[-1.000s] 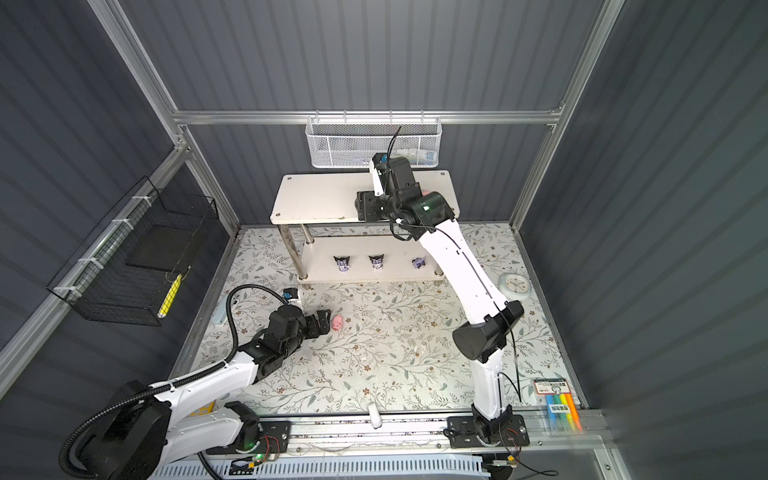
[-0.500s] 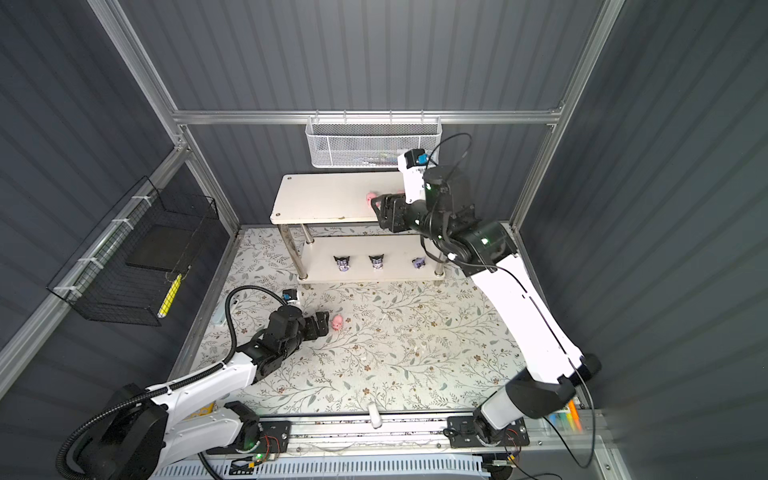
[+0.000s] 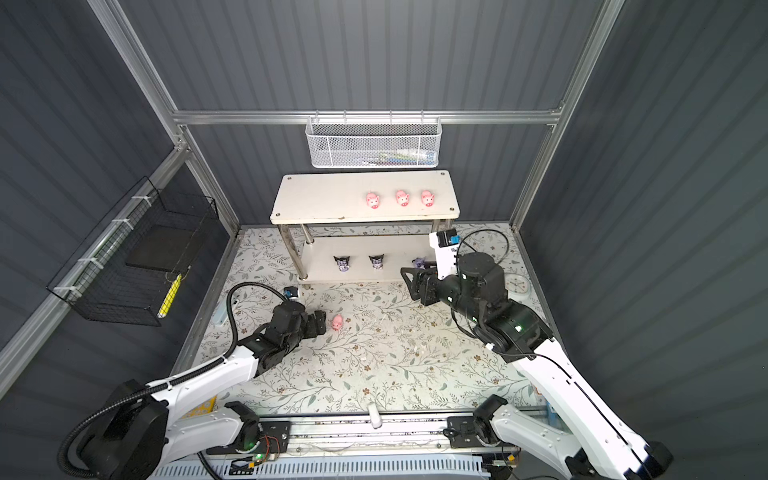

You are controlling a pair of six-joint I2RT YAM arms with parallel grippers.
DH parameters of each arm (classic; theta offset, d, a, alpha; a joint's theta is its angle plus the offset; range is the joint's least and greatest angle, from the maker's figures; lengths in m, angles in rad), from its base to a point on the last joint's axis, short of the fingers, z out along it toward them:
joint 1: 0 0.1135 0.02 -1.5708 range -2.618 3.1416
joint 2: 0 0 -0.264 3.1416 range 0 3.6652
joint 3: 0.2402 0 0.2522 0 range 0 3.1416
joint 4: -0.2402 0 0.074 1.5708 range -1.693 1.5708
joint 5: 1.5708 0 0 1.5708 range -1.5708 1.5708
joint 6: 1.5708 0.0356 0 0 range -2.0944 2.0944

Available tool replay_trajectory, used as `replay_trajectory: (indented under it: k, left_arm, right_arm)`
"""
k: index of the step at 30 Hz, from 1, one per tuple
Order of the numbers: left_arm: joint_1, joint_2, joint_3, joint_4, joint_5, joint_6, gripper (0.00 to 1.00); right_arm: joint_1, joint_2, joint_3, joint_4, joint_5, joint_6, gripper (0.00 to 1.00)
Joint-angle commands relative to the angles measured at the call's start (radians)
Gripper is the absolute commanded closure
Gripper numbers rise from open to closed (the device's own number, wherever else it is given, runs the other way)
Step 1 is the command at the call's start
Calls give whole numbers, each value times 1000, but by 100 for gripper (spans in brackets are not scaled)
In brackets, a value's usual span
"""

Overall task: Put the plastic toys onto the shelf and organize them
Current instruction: 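Lower the open left gripper around the nearer pink pig while the right arm draws back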

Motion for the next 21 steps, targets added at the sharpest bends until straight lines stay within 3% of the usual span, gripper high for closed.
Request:
replay_trajectory:
  k: [1, 12, 21]
  left_arm:
    - [5, 51, 50, -36, 13, 19, 11]
    - [4, 125, 75, -65, 22, 14, 13]
    - [2, 183, 81, -48, 24, 20, 21]
  right_arm:
    - [4, -75, -85, 21, 7, 53, 30]
    - [5, -240, -374, 72, -32, 190, 30]
    - [4, -210, -454, 158, -76, 228, 30]
